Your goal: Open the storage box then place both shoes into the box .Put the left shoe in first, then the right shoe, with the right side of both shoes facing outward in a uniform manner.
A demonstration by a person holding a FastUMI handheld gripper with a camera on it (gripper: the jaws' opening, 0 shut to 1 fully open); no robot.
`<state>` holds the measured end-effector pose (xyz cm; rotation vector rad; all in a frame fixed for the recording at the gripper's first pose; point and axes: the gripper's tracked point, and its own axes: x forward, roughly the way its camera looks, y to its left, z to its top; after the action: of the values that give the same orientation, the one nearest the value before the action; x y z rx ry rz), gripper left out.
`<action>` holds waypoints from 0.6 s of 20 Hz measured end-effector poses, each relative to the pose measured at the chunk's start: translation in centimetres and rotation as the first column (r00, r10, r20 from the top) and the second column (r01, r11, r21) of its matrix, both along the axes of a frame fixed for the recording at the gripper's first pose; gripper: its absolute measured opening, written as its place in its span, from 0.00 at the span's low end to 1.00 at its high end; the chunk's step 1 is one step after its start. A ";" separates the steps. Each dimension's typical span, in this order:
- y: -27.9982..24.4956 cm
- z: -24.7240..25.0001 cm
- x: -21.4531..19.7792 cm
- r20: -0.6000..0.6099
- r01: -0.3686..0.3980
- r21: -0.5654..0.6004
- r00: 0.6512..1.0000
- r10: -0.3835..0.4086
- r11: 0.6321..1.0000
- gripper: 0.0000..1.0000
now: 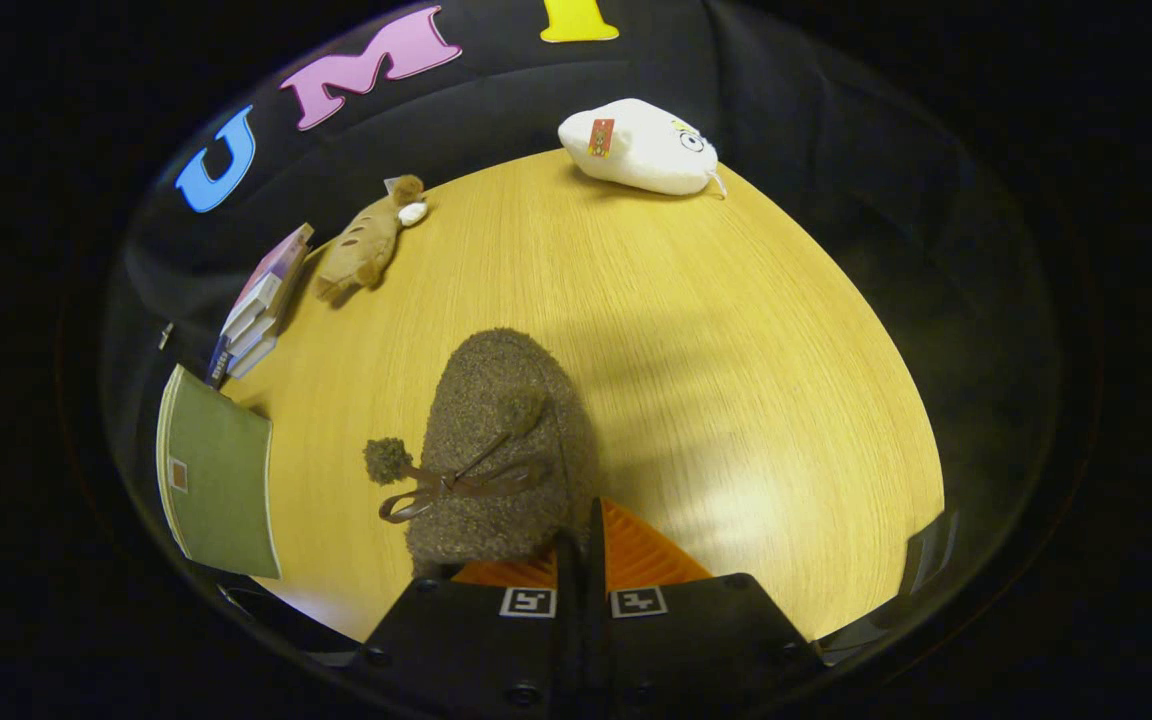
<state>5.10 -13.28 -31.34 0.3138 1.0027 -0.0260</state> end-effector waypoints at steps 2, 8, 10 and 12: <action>0.8 1.8 -0.1 0.012 0.023 0.014 1.000 -0.023 1.000 0.05; 6.5 9.0 -1.5 0.076 0.034 0.026 0.996 -0.035 0.999 0.05; 9.7 11.2 -2.0 0.085 0.045 0.085 0.995 -0.052 0.995 0.05; 13.0 13.2 -2.3 0.099 0.051 0.134 0.993 -0.064 0.990 0.05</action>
<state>2.81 -0.27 -18.12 0.4599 0.8948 0.0036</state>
